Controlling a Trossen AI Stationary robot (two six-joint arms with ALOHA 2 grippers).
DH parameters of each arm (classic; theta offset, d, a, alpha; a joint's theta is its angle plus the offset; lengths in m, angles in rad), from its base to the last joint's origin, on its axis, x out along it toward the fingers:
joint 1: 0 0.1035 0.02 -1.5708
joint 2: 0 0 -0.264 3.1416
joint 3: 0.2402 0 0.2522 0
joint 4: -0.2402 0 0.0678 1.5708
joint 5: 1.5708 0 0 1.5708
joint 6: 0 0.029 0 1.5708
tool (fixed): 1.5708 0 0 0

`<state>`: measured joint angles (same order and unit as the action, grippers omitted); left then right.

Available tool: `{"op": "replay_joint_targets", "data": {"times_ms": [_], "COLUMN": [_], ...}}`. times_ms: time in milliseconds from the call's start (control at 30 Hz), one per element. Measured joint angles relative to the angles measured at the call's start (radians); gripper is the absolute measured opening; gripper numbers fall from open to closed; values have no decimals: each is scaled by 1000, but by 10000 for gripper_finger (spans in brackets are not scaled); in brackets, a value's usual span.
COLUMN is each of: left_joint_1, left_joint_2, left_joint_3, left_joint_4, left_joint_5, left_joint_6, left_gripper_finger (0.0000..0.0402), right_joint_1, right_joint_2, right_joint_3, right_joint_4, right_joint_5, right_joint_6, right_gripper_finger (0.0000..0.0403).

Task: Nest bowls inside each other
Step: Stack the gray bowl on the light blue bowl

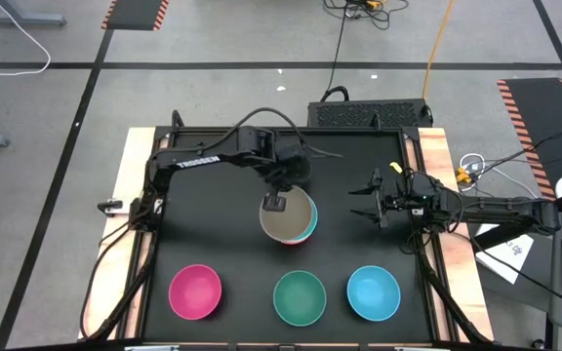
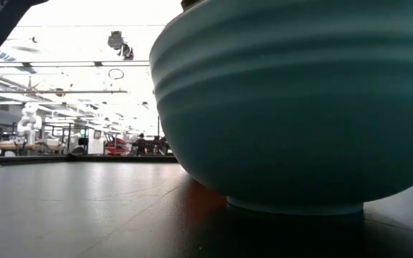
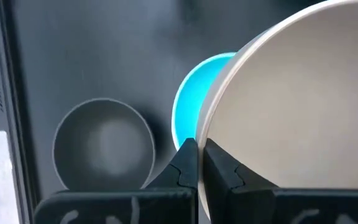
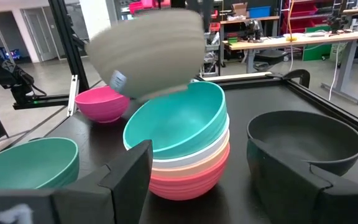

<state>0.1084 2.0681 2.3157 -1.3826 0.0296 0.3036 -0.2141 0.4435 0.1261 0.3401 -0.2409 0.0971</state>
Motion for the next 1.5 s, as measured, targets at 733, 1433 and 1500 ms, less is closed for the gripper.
{"op": "replay_joint_targets", "data": {"times_ms": [733,1433,1500], "left_joint_1": [41,68,69], "left_joint_2": [132,132,132], "left_joint_3": [-6,-109,-111], "left_joint_4": [102,-27,-18], "left_joint_5": [202,59,71], "left_joint_6": [16,-5,1], "left_gripper_finger": [5,5,5], "right_joint_1": [0,0,0], "right_joint_2": [0,0,0], "right_joint_3": [0,0,0], "right_joint_4": [-19,-16,-16], "right_joint_5": [-4,-24,-24], "right_joint_6": [14,16,16], "right_gripper_finger": [251,251,251]}}
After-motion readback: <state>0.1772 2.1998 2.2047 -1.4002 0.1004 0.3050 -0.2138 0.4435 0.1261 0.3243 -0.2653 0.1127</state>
